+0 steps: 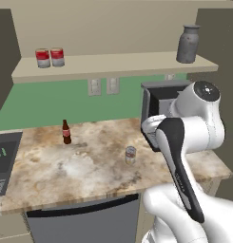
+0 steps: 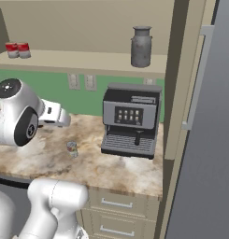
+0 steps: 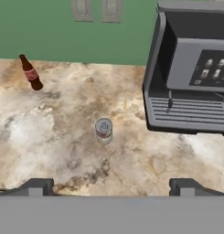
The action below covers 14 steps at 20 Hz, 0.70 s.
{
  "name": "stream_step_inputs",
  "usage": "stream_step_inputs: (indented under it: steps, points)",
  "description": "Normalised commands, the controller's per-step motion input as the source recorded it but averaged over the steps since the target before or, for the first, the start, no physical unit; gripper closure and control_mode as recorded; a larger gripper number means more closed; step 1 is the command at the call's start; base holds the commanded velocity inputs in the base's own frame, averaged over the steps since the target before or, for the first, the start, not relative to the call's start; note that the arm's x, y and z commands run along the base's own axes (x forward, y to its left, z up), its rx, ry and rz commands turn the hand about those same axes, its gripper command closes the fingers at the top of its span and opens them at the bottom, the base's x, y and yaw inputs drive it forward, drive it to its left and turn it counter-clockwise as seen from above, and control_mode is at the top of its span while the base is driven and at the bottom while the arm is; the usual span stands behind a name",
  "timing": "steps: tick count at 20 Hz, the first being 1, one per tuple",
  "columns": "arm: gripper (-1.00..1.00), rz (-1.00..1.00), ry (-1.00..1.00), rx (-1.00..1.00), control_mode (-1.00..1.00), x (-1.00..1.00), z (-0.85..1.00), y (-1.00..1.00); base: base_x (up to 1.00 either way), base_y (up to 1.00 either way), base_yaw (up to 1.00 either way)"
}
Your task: Pick the cans from the counter and place them in their designated side in the cabinet.
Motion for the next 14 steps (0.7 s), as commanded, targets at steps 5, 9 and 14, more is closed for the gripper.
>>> stream_step_inputs:
  steps: [5, 9, 14]
  points:
    - [-1.00, 0.00, -0.07, -0.03, -1.00, 0.09, -0.04, 0.00, 0.00, 0.00, 0.00]
    - [-1.00, 0.00, -0.01, 0.00, -1.00, 0.07, -0.01, 0.00, 0.00, 0.00, 0.00]
    - [-1.00, 0.00, 0.01, 0.00, -1.00, 0.06, 0.00, 0.00, 0.00, 0.00, 0.00]
